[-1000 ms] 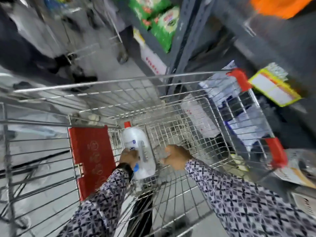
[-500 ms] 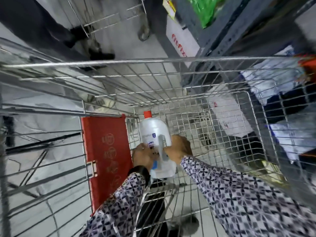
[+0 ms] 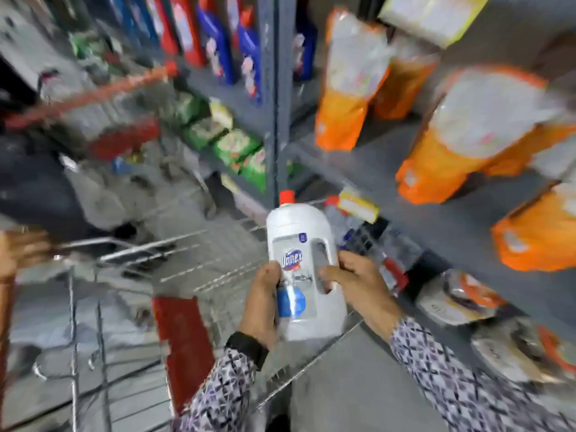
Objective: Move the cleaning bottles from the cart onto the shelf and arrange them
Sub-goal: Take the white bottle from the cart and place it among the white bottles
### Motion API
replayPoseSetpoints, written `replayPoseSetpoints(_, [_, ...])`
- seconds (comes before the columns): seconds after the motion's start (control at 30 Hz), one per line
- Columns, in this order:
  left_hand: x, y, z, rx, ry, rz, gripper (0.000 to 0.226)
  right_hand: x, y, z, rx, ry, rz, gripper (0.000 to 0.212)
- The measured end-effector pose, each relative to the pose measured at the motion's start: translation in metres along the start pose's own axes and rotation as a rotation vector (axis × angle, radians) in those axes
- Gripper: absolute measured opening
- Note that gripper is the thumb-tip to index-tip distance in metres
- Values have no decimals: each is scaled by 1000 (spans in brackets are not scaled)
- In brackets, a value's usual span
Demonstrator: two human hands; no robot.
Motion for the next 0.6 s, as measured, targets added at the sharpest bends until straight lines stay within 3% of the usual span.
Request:
replayPoseSetpoints(0.13, [86,117,-75,-273,247,13,55,-98,-82,-94,180,-282,343,11])
replayPoseSetpoints(0.27, [160,217,-158,-383,437,82,82,-194,-151,-186,289,-528,594,15])
replayPoseSetpoints(0.43, [224,314,-271,-540,741,125,36,-281,-221,-301,400,-887,656,25])
replayPoseSetpoints(0.53, [234,344,-308,-652,814,125,39,-304,-239,-347,380,-1035,625,17])
replayPoseSetpoints(0.6, [241,355,-320,-693,819,121,37,-312,-246,-358,377,-1062,617,23])
Point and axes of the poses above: each hand's wrist, its own z-axis towards the middle knuckle, its own y-axis out of the palm, x = y × z, the point moved 5 cm from there along z, towards the middle knuckle, and after that the axes turned 11 degrees about z, right-handed, at the moved point
